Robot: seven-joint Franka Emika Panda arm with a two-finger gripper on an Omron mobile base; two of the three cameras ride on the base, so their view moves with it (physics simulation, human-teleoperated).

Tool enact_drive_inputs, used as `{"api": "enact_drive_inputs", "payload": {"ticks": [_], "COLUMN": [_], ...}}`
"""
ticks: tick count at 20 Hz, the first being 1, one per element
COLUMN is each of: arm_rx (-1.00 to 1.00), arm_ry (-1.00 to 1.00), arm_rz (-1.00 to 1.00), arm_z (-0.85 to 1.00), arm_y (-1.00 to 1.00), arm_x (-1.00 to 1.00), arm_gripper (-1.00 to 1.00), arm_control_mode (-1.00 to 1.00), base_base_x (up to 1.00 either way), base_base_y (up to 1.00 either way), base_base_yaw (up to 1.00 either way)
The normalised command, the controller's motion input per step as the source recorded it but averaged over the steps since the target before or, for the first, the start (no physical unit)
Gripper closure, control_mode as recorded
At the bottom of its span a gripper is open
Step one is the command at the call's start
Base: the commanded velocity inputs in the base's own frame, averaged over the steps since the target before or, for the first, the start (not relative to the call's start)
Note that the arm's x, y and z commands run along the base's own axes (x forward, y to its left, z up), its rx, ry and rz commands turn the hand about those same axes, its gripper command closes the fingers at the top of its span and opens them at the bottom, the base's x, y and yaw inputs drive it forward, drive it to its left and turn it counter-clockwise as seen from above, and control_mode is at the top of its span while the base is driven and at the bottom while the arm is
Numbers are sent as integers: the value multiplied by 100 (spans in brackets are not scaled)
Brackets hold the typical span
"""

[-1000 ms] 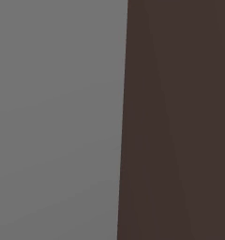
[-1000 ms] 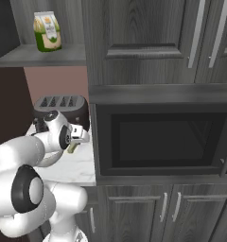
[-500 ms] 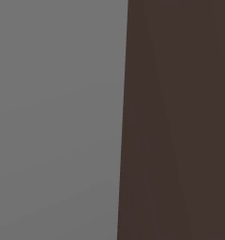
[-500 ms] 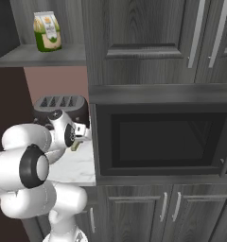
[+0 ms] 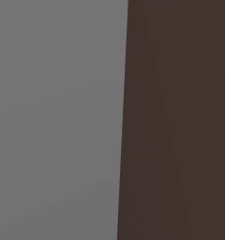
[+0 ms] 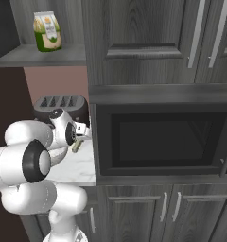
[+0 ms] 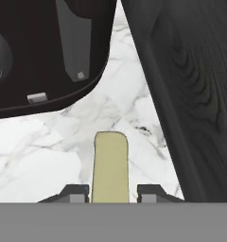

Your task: Pick the egg and butter from the fridge and place them by the bowl for mixing.

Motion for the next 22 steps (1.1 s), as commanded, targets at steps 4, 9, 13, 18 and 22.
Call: {"api": "enact_drive_inputs", "payload": {"ticks": [4, 9, 13, 18, 22], "arm_rx": [0, 0, 2, 7, 12], "arm_ry": [0, -9, -11, -2, -5], "arm_rz": [0, 0, 0, 0, 0], "arm_z": [0, 76, 100, 100, 100], "arm_y": [0, 3, 18, 25, 1], "arm_x": [0, -29, -99, -100, -100], "arm_gripper": [-100, -100, -100, -100, -100], "arm_control_mode": [-100, -100, -100, -100, -100], "base_base_x": [0, 0, 0, 0, 0], "base_base_y": [0, 0, 0, 0, 0], "base_base_yaw": [0, 0, 0, 0, 0]}}
